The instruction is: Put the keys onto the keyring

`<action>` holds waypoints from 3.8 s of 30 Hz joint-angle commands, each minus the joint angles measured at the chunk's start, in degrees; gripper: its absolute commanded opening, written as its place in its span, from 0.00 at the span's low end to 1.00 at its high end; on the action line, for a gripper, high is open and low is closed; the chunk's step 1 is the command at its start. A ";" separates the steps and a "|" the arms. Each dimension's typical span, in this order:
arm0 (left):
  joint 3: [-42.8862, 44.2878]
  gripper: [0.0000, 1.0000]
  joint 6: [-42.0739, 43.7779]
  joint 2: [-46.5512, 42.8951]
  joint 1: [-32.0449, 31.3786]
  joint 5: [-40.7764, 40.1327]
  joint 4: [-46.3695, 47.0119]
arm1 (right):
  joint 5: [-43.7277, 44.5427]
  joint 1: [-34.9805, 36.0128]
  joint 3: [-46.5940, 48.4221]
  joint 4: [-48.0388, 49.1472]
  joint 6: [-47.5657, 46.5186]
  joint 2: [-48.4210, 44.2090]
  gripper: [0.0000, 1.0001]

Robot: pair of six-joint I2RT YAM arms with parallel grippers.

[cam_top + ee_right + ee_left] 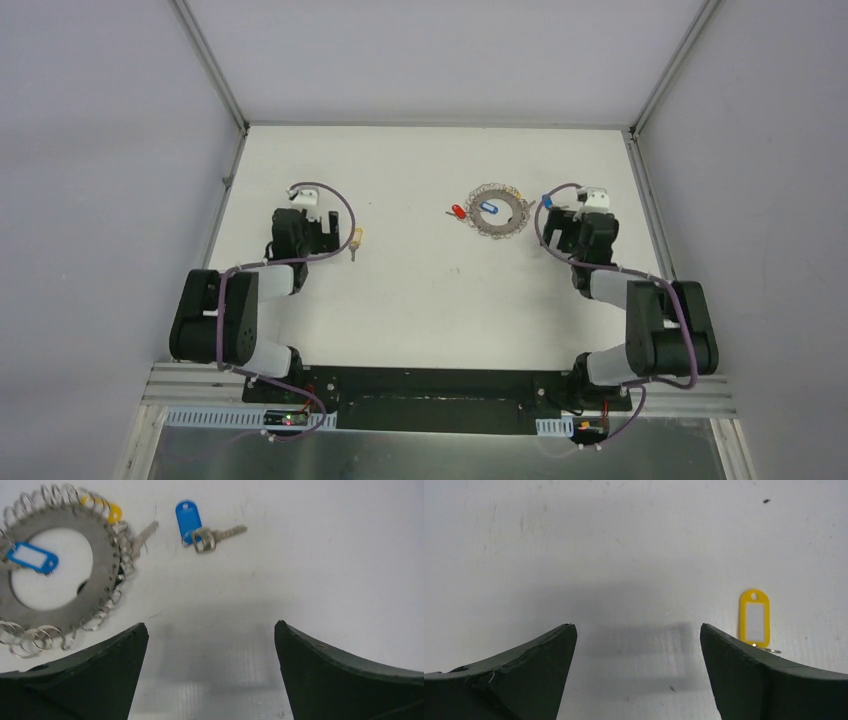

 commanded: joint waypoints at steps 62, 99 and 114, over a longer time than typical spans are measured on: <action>18.28 0.99 -69.08 -40.76 0.15 36.18 -53.60 | -20.48 20.27 80.04 -87.04 12.51 44.00 0.95; 9.70 0.88 -67.54 -22.25 -19.34 30.02 -48.49 | -35.82 21.97 49.48 -76.77 19.92 15.35 0.97; 9.59 0.81 -68.34 -10.04 -28.06 26.24 -45.01 | -33.07 24.56 56.09 -83.20 14.83 28.92 0.92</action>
